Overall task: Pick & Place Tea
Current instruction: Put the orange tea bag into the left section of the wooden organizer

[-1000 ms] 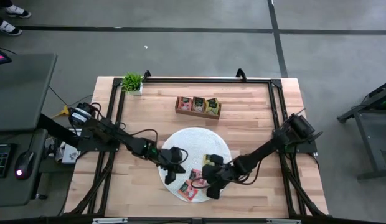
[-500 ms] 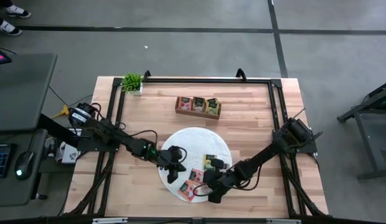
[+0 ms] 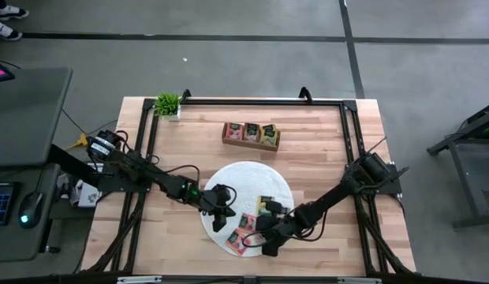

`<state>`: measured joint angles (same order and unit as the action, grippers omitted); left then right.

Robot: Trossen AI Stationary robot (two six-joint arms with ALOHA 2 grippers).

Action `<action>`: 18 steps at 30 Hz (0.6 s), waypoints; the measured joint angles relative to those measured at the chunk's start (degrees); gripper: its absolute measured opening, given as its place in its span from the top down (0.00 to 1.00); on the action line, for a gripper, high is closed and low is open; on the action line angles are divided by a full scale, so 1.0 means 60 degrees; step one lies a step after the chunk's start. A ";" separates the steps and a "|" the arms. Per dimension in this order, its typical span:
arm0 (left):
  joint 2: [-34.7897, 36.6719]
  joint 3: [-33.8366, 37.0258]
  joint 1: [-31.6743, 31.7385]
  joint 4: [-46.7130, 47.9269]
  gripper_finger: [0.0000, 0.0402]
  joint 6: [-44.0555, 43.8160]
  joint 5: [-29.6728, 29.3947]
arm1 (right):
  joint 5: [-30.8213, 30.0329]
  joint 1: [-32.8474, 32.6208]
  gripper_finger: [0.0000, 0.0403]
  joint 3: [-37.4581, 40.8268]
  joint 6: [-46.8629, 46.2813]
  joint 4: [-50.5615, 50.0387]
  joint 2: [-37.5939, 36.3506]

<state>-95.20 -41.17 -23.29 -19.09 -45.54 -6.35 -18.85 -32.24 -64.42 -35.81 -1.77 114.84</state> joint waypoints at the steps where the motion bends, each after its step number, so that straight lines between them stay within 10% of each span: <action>1: 0.0000 0.0000 0.0000 0.0000 1.00 -0.0018 0.0000 | 0.0023 0.0040 1.00 -0.0004 -0.0025 0.0038 0.0052; 18: -0.1071 -0.0026 0.0004 -0.0181 0.95 -0.2545 0.0226 | 0.0443 0.0625 1.00 -0.0018 -0.0045 0.0105 0.0096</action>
<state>-101.62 -41.32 -23.27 -20.18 -60.81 -4.99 -16.20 -28.49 -64.53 -36.07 -1.14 115.42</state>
